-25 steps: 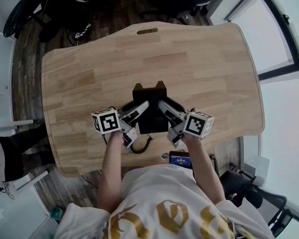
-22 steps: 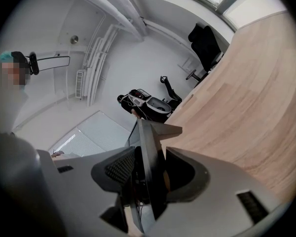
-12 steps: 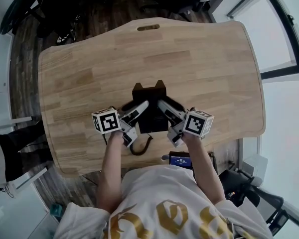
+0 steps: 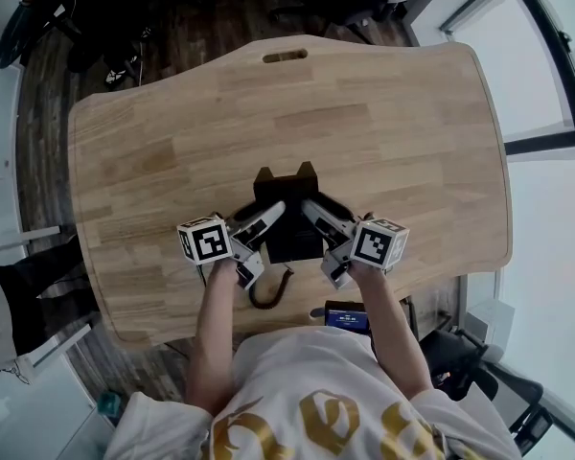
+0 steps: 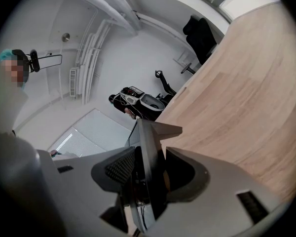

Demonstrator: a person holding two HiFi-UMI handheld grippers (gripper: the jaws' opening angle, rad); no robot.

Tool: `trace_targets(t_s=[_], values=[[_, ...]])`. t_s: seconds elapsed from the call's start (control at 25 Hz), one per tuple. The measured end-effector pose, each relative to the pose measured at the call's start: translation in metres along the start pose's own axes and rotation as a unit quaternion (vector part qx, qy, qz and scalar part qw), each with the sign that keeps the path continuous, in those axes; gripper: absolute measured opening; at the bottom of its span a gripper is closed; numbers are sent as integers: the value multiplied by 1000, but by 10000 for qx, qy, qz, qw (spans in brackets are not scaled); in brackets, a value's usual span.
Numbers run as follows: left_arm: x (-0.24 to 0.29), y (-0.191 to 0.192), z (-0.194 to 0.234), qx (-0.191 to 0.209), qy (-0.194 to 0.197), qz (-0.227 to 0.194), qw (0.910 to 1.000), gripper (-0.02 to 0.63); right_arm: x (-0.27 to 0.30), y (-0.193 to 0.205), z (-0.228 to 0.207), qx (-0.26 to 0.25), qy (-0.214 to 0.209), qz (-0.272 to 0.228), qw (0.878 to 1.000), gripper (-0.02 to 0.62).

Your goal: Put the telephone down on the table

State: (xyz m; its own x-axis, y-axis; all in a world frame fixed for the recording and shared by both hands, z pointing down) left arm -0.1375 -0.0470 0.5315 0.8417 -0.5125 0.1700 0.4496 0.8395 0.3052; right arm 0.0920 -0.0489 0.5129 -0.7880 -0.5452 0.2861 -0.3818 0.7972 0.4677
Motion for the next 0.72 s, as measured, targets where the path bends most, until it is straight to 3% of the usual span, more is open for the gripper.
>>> trace_targets(t_s=[0.72], values=[[16,-3,23,-98,-185,59,9998,212,13,-3,-31,150,-62,114,9998,191]])
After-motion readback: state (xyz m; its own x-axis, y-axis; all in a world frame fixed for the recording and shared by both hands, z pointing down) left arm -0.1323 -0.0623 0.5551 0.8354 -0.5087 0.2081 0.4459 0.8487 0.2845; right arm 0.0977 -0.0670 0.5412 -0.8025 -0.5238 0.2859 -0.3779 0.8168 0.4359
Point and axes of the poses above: the fingertips, and each gripper's own axes: x forward along the fingers, z to its left, y out of its underside, the point moved 10 cm from there along -x, backward along the fingers, and after that the axes turned 1 degree about -x, right-handed, at the moved point
